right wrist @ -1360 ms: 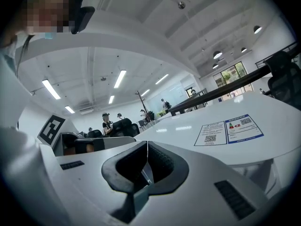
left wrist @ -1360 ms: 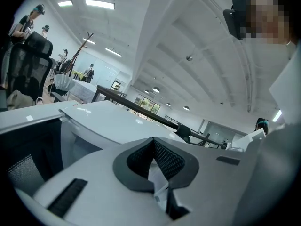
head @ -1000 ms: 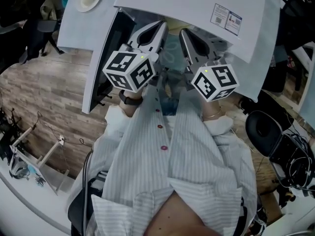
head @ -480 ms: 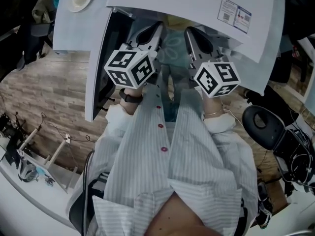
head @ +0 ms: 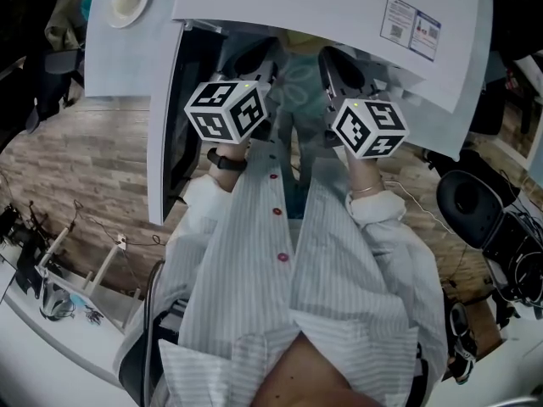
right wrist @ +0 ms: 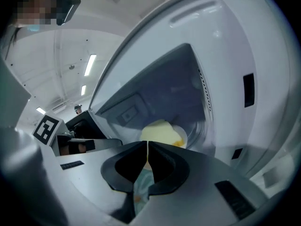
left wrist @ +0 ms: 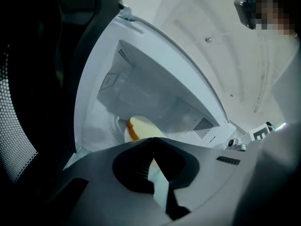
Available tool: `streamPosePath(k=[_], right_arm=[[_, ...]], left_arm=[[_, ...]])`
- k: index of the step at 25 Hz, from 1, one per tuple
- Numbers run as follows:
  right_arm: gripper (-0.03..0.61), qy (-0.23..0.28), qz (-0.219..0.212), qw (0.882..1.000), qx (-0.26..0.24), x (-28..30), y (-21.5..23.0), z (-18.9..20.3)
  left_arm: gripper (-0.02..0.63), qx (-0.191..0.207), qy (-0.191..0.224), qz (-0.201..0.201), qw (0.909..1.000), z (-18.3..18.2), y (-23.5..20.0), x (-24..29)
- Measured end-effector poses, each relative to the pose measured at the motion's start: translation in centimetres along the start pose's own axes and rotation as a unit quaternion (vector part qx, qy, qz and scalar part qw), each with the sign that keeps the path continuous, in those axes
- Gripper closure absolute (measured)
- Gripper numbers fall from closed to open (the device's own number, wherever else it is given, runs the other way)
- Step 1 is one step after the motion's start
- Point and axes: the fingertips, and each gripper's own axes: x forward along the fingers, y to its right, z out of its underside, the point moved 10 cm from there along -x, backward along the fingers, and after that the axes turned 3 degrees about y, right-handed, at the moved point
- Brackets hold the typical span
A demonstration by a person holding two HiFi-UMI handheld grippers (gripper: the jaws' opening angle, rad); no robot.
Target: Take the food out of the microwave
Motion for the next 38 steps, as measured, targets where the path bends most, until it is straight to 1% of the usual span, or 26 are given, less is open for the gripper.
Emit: streamPosePath(k=[6, 12, 14, 15, 16, 17, 18, 19, 21, 24, 31, 37, 38], right_arm=[[0.545, -0.003, 0.019, 1.000, 0.012, 0.8, 1.3, 0.8], [0.543, -0.007, 0.031, 0.999, 0.030, 1.1, 1.9, 1.8], [0.541, -0.003, 0.037, 0.999, 0.034, 1.0, 2.1, 2.0], [0.529, -0.002, 0.038, 0.999, 0.038, 1.0, 2.1, 2.0], [0.497, -0.002, 0.037, 0.998, 0.044, 1.1, 2.2, 2.1], [0.464, -0.002, 0.037, 0.998, 0.049, 1.2, 2.3, 2.2], [0.450, -0.004, 0.039, 0.998, 0.054, 1.3, 2.4, 2.2], [0.439, -0.006, 0.042, 0.997, 0.058, 1.4, 2.5, 2.3], [0.419, -0.012, 0.047, 0.997, 0.065, 1.6, 2.7, 2.5], [0.402, -0.017, 0.049, 0.995, 0.082, 2.0, 3.0, 2.8], [0.399, -0.026, 0.054, 0.992, 0.108, 2.7, 3.6, 3.4], [0.403, -0.028, 0.045, 0.992, 0.116, 3.5, 3.6, 3.3], [0.415, -0.027, 0.045, 0.992, 0.119, 3.6, 3.6, 3.3]], left_arm=[[0.604, -0.009, -0.003, -0.008, 0.9999, 0.3, -0.9, 0.9], [0.603, -0.042, -0.007, 0.001, 0.9991, 1.2, -2.1, 1.5], [0.603, -0.045, -0.004, -0.005, 0.9990, 1.3, -2.4, 1.6], [0.600, -0.043, -0.002, -0.009, 0.9990, 1.3, -2.5, 1.6], [0.583, -0.042, 0.000, -0.013, 0.9990, 1.2, -2.6, 1.6], [0.556, -0.042, 0.000, -0.016, 0.9990, 1.2, -2.7, 1.7], [0.534, -0.045, 0.000, -0.017, 0.9989, 1.2, -2.9, 1.7], [0.525, -0.048, -0.003, -0.017, 0.9987, 1.2, -3.1, 1.8], [0.486, -0.055, -0.010, -0.018, 0.9983, 1.3, -3.4, 1.9], [0.472, -0.065, -0.019, -0.020, 0.9975, 1.7, -3.8, 2.2], [0.471, -0.080, -0.040, -0.007, 0.9960, 2.2, -4.1, 3.2], [0.471, -0.093, -0.043, 0.003, 0.9948, 2.2, -4.4, 3.6], [0.471, -0.094, -0.043, 0.003, 0.9947, 2.2, -4.4, 3.7]])
